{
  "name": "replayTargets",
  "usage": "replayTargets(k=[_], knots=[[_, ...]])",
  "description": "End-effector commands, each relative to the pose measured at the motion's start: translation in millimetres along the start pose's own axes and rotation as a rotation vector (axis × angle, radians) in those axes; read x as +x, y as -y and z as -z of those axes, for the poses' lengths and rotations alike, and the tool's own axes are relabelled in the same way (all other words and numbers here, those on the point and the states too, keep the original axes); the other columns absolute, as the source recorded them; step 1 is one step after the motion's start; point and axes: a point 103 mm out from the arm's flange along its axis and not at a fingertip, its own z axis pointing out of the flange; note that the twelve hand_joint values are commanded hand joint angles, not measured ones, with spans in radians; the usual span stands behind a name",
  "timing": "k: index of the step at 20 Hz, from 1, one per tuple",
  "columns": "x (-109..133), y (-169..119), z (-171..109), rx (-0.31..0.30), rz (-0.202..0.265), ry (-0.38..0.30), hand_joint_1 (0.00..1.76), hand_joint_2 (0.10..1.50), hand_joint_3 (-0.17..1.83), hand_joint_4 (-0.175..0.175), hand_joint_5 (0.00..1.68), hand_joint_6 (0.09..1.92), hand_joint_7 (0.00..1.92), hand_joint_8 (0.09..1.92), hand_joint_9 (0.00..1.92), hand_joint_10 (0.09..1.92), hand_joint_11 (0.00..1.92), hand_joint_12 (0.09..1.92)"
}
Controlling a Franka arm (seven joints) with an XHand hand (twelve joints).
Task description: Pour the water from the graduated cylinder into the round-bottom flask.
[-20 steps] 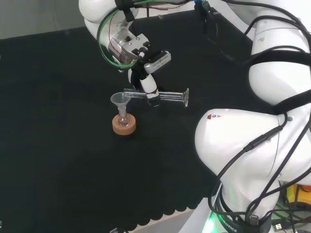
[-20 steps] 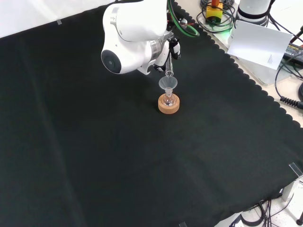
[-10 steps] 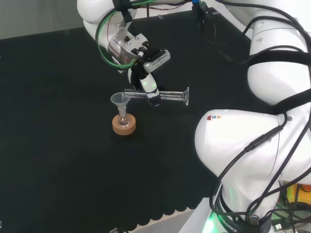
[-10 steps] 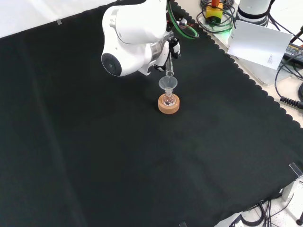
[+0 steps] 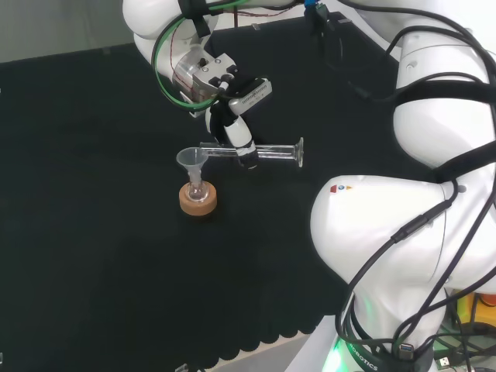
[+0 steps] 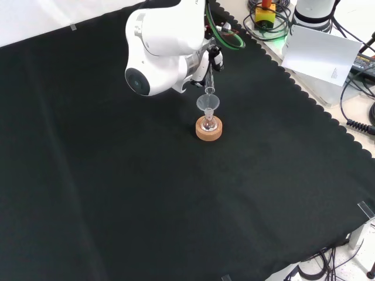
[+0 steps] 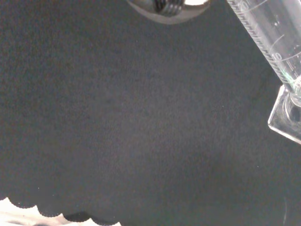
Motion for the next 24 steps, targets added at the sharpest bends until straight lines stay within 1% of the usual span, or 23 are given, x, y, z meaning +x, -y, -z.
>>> replayTargets(k=[1, 4, 24], knots=[[0.1, 1.3, 0.0, 0.011, -0.006, -0.002, 1.38, 1.09, 0.0, -0.175, 0.97, 0.99, 0.88, 1.07, 1.16, 0.85, 1.14, 0.84], [0.6, 2.6, 0.8, 0.009, 0.0, -0.006, 1.38, 1.09, 0.0, -0.175, 0.97, 0.99, 0.88, 1.07, 1.16, 0.85, 1.15, 0.84], [2.8, 6.4, 4.0, 0.026, -0.019, 0.012, 1.39, 1.08, 0.0, -0.175, 0.98, 0.98, 0.88, 1.06, 1.16, 0.84, 1.15, 0.83]])
